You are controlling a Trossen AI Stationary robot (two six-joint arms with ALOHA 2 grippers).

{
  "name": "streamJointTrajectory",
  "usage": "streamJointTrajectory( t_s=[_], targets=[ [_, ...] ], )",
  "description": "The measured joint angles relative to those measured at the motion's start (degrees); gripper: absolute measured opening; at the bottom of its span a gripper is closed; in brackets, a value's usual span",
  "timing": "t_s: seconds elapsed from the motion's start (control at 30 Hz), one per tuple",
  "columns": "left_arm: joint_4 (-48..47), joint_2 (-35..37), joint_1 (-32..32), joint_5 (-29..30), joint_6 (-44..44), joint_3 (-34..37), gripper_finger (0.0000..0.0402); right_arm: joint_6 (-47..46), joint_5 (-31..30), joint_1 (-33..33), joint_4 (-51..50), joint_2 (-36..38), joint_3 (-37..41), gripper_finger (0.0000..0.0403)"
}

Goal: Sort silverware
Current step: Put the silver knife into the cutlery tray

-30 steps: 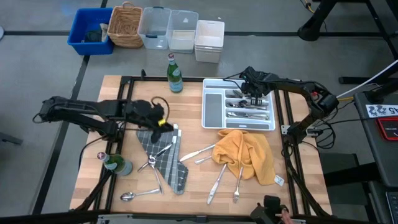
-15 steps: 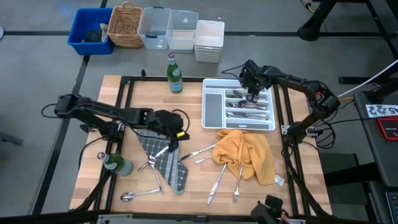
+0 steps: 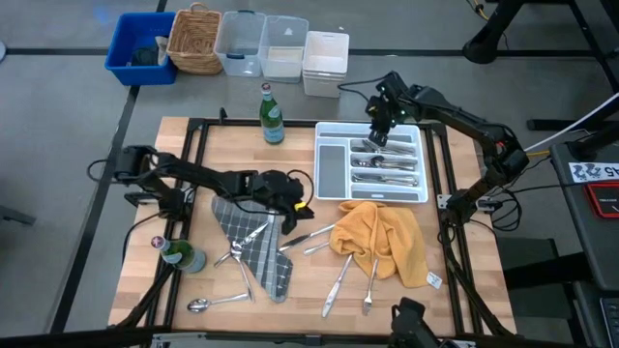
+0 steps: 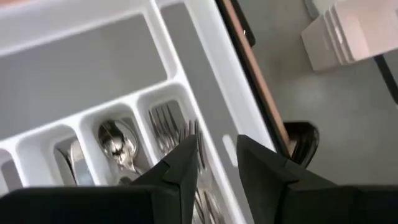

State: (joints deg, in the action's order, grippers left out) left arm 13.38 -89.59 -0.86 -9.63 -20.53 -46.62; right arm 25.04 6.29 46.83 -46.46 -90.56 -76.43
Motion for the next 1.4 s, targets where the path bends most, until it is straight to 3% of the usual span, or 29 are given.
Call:
streamJointTrajectory(
  t_s=[0.1, 0.23, 0.47, 0.63, 0.97, 1.23, 1.4],
  targets=[
    [2.32, -3.09, 0.17, -0.33, -0.15, -2.79, 0.0045, 0.00, 0.74, 0.00, 0.00, 0.00, -1.30, 0.0115],
    [-1.30, -7.35, 0.17, -1.61, 3.10, -9.29, 0.0045, 0.00, 2.19, 0.00, 0.15, 0.00, -2.06, 0.0115],
    [-27.18, -13.76, 0.17, -2.04, 10.05, -23.80, 0.0045, -1.00, 2.35, -0.01, -0.08, 0.00, -2.06, 0.0115],
    [-35.61, -17.91, 0.75, -2.08, 7.40, -30.46, 0.0045, -1.09, 2.35, 0.00, -0.05, 0.00, -2.06, 0.0115],
    [-37.16, -24.77, 2.05, -2.22, -1.92, -34.20, 0.0045, -1.25, 2.31, 0.00, -1.51, 0.00, -2.06, 0.0115],
    [-39.88, -26.39, 1.53, -2.25, -3.45, -34.18, 0.0045, -0.63, 2.33, 0.04, -4.69, 0.00, -2.06, 0.0115],
    [-39.57, -26.15, 0.72, -1.65, 0.88, -34.18, 0.0045, -0.59, 2.33, 0.04, -4.77, 0.00, -2.06, 0.0115]
  ],
)
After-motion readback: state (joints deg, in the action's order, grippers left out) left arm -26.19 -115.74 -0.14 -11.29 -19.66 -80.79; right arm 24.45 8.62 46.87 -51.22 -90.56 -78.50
